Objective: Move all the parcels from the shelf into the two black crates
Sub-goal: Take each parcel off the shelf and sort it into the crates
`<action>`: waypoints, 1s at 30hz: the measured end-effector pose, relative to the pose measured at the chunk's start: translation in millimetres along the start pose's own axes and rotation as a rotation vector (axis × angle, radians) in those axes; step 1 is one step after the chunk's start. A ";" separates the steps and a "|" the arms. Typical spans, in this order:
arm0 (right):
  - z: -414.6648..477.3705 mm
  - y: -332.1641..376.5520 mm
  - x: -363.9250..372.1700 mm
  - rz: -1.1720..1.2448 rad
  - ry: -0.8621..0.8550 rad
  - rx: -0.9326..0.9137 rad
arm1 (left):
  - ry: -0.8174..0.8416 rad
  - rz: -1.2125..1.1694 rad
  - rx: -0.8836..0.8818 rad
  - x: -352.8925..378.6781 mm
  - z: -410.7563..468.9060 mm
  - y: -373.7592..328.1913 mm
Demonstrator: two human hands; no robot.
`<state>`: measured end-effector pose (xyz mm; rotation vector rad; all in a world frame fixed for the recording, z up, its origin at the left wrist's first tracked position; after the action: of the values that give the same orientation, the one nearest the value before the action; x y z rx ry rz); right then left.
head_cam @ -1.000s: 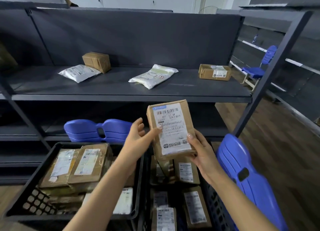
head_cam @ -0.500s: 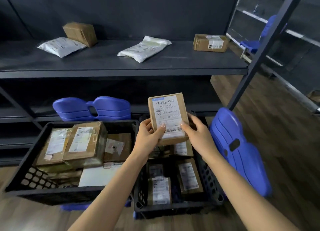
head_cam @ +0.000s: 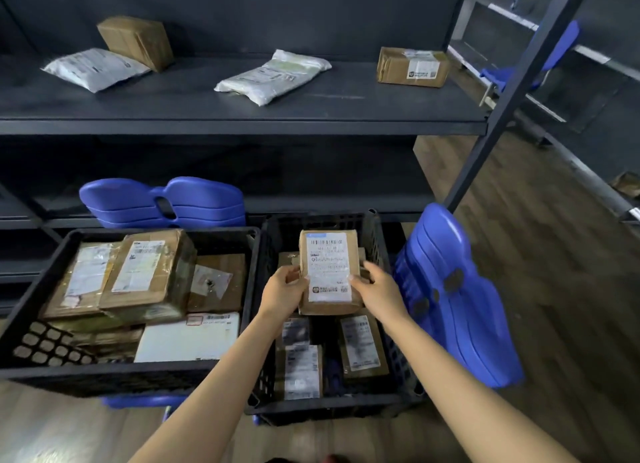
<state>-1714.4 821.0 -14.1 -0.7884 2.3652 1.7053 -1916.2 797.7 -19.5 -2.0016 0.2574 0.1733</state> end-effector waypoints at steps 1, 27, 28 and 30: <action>6.6 -6.9 6.7 -0.001 0.010 0.013 | 0.000 0.023 -0.016 -0.9 5.4 7.8; 112.4 -138.7 148.5 -0.100 0.268 0.160 | 0.098 0.316 -0.390 19.3 98.5 180.9; 109.5 -138.2 149.8 -0.112 0.261 0.146 | 0.088 0.341 -0.371 19.7 95.9 178.6; 104.5 -137.0 150.5 -0.139 0.237 0.130 | 0.084 0.409 -0.344 22.2 90.8 176.0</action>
<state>-1799.1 834.0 -226.2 -1.1579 2.4707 1.4604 -1940.8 804.3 -217.2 -2.2781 0.7332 0.4164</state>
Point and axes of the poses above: each hand's wrist, its own z-axis towards the middle knuckle, its own x-axis out of the palm, y = z × x, the point moved 8 cm from there along z, towards the middle knuckle, and after that the axes turned 15 degrees about y, right-handed, at the moved point
